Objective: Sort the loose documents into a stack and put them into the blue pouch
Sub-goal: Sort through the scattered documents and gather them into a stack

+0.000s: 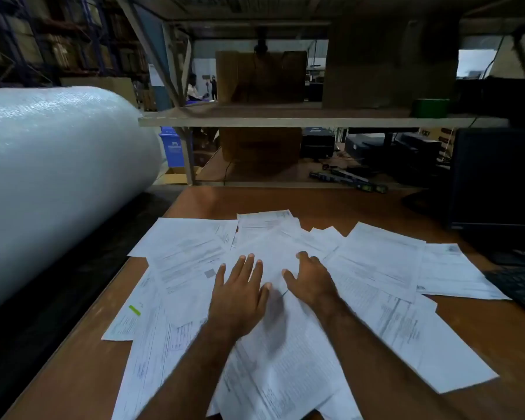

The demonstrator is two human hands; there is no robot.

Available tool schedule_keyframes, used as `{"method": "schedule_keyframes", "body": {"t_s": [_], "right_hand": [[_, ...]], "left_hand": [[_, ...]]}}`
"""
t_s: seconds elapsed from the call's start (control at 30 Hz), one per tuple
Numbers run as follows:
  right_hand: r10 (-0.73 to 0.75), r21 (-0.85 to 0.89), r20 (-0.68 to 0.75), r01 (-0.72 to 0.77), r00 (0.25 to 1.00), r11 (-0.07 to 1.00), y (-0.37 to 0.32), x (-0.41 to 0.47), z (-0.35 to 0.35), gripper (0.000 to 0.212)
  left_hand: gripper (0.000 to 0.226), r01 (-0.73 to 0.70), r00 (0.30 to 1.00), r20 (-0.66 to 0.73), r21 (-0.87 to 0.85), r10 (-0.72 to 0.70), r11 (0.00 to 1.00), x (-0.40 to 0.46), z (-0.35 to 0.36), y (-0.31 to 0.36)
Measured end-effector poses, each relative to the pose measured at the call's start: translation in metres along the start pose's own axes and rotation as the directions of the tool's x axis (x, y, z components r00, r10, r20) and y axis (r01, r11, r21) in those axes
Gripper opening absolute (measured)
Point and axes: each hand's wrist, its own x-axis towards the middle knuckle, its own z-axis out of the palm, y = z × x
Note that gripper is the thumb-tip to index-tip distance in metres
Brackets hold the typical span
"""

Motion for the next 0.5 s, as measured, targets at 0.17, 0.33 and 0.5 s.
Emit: {"method": "schedule_keyframes", "body": {"t_s": [0.17,0.33,0.5], "right_hand": [[-0.011,-0.212,0.162,0.046,0.987,0.976,-0.008,0.020,0.004,0.077],[-0.095,-0.262,0.229,0.155,0.969,0.952,0.005,0.017,0.021,0.062],[-0.124,-0.198,0.201,0.164,0.972,0.966,0.020,0.013,0.017,0.059]], "left_hand": [[0.120,0.003,1.000,-0.027,-0.026,-0.004,1.000,0.026,0.003,-0.005],[0.118,-0.015,1.000,0.003,-0.043,0.015,0.999,0.041,0.013,-0.010],[0.118,-0.003,1.000,-0.015,-0.008,0.003,1.000,0.044,0.017,-0.013]]}}
